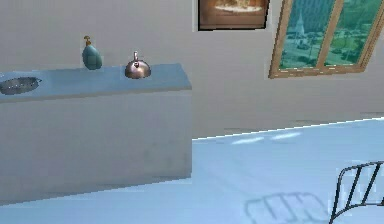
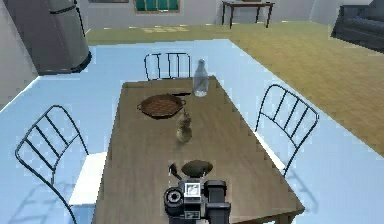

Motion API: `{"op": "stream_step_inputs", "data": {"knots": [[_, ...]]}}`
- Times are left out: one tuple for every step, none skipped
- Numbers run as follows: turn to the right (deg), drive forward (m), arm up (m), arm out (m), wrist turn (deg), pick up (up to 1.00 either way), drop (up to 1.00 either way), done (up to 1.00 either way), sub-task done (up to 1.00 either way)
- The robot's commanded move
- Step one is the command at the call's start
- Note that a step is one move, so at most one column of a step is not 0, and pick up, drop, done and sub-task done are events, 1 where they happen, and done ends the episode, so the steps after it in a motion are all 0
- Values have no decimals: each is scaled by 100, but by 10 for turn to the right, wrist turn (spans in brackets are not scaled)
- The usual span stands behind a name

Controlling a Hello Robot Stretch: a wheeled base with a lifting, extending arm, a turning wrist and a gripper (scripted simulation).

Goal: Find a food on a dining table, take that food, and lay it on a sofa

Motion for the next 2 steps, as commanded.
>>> {"op": "stream_step_inputs", "data": {"knots": [[0,0,22,0,0,0,0,0,0],[0,0,0,0,-450,0,0,0,0]]}}
